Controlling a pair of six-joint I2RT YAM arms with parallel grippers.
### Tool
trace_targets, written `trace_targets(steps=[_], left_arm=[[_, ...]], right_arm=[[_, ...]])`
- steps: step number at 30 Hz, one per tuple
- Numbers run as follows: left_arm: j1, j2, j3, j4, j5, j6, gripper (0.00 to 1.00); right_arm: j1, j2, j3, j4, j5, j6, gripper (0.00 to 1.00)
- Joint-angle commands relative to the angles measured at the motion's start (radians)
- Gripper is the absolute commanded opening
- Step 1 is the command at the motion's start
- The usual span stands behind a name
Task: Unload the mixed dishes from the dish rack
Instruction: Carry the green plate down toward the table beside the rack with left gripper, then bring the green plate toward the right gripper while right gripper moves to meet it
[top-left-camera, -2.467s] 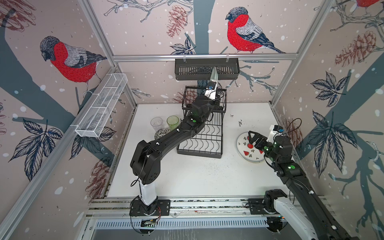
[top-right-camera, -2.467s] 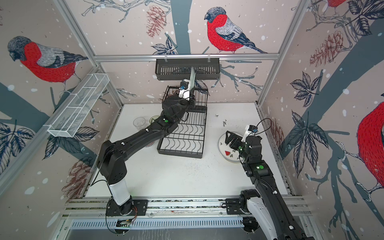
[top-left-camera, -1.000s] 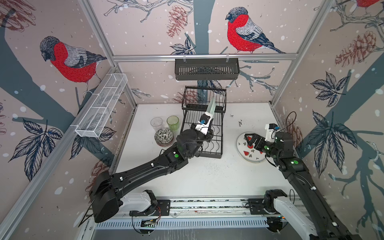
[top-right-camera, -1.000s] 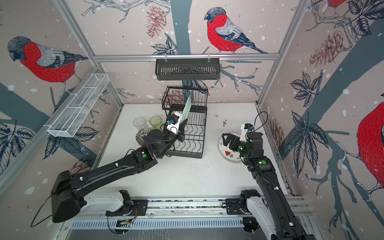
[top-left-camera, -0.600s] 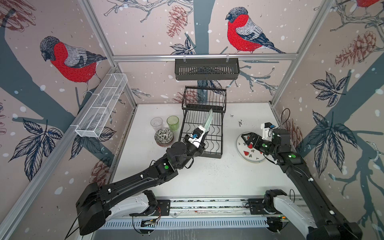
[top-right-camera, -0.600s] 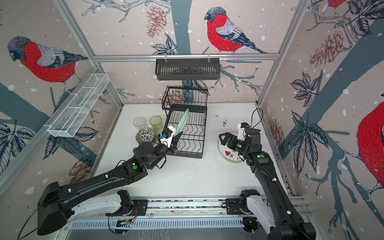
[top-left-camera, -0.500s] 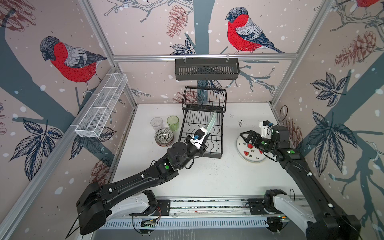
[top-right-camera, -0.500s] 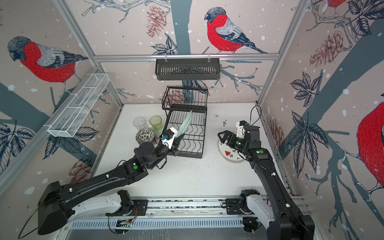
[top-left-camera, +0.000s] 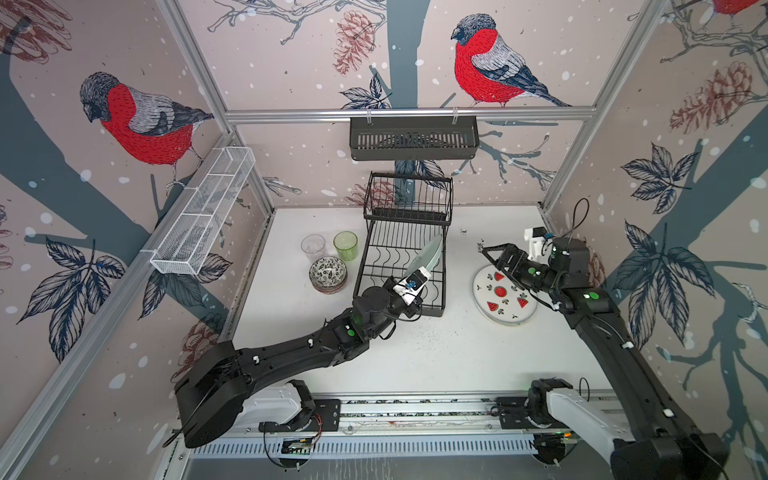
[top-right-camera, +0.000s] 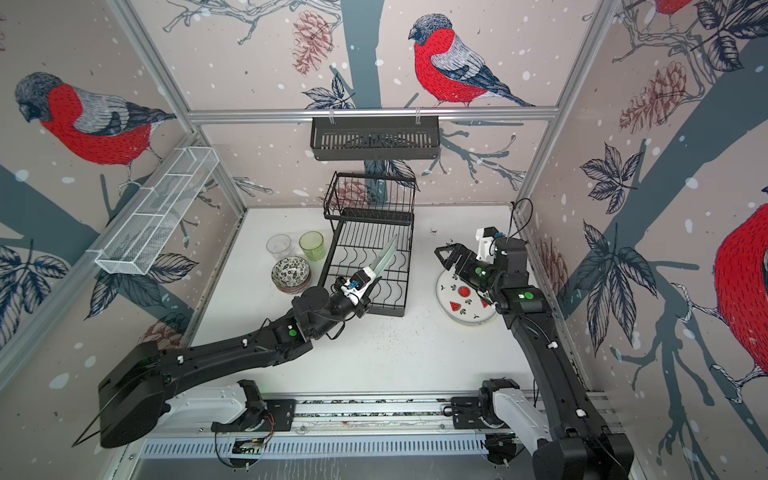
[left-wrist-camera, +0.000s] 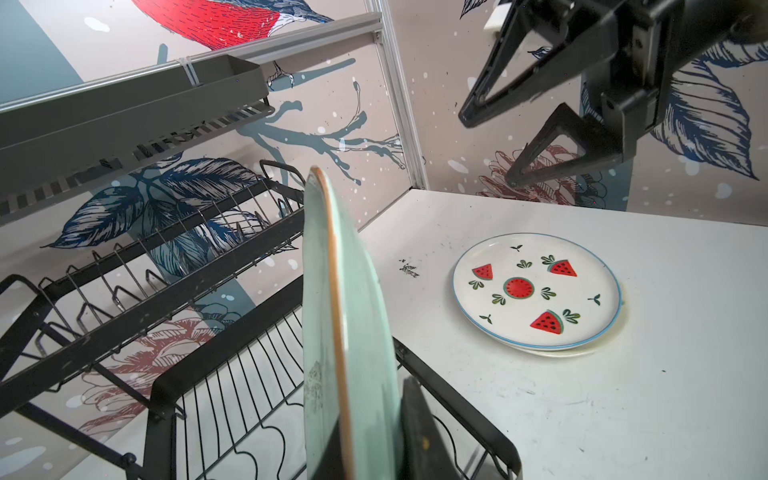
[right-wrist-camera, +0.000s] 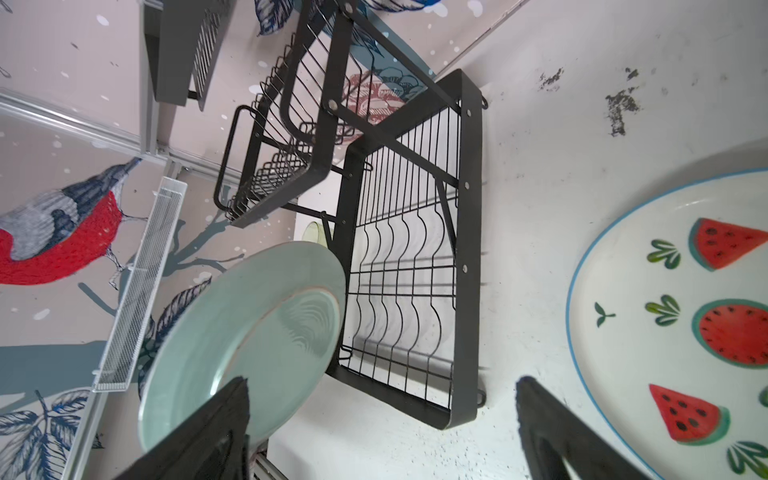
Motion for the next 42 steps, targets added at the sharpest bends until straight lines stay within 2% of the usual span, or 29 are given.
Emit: trace_targets(steps=[1,8,14,22,27,36,42], left_arm=[[-0.002,0.032,0.021,0.233,0.039,0.060,0.00],[-0.004,0.147,0.044,0.322,0.087,0.097,0.00],[-0.005,0.223,0.054,0.410,0.137,0.080,0.00],[-0.017,0.308,0.106,0.464,0.179,0.101,0.00],[-0.018,0.374,0.146,0.485,0.203,0.159,0.00],[-0.019,0.421,0.200,0.508,0.344,0.257,0.00],[-0.021,0.437,0.210,0.491,0.406,0.262,0.00]], right_arm=[[-0.001,-0.020,0.012,0.039,0.053,0.063,1.00],[0.003,-0.075,-0.041,0.084,0.135,0.155,0.99],[0.015,-0.121,-0.086,0.086,0.162,0.195,0.99],[0.022,-0.127,-0.103,0.056,0.159,0.219,0.99],[0.022,-0.123,-0.118,0.064,0.150,0.241,0.99],[0.035,-0.140,-0.155,0.132,0.155,0.309,1.00],[0.044,-0.139,-0.149,0.138,0.156,0.306,1.00]])
